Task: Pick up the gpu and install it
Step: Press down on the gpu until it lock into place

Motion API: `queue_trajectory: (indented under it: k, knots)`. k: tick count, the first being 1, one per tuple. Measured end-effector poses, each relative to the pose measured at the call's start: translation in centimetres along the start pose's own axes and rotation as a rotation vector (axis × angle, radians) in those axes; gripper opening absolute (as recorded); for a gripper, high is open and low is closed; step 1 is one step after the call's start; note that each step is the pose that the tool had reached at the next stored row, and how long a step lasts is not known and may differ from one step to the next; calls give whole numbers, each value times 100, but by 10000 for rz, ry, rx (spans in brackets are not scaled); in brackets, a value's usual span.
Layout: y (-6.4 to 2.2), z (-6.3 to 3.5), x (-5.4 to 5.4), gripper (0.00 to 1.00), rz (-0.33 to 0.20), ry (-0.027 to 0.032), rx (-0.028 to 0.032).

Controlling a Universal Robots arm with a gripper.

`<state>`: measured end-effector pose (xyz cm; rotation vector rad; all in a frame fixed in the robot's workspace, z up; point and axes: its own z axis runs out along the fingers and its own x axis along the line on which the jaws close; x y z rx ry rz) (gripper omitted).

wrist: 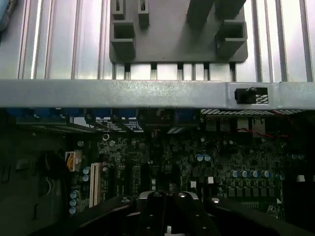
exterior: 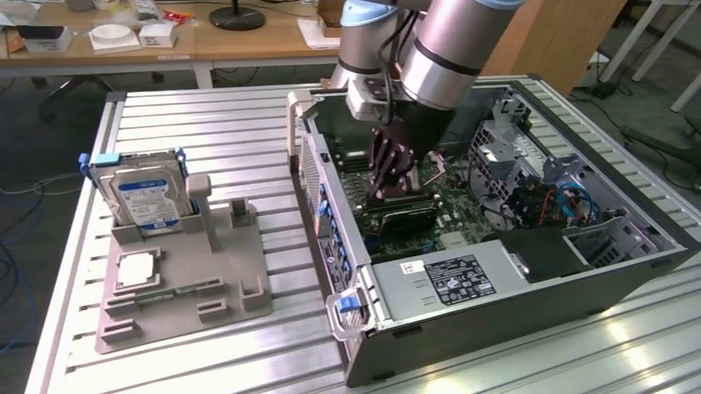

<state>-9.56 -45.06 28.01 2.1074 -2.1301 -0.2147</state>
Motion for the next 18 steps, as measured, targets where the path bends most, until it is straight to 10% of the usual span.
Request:
queue_trajectory:
  k: [10,18]
  knots:
    - [46,32,1,10,-60,0,1256]
    - [49,33,1,10,-63,-1,1284]
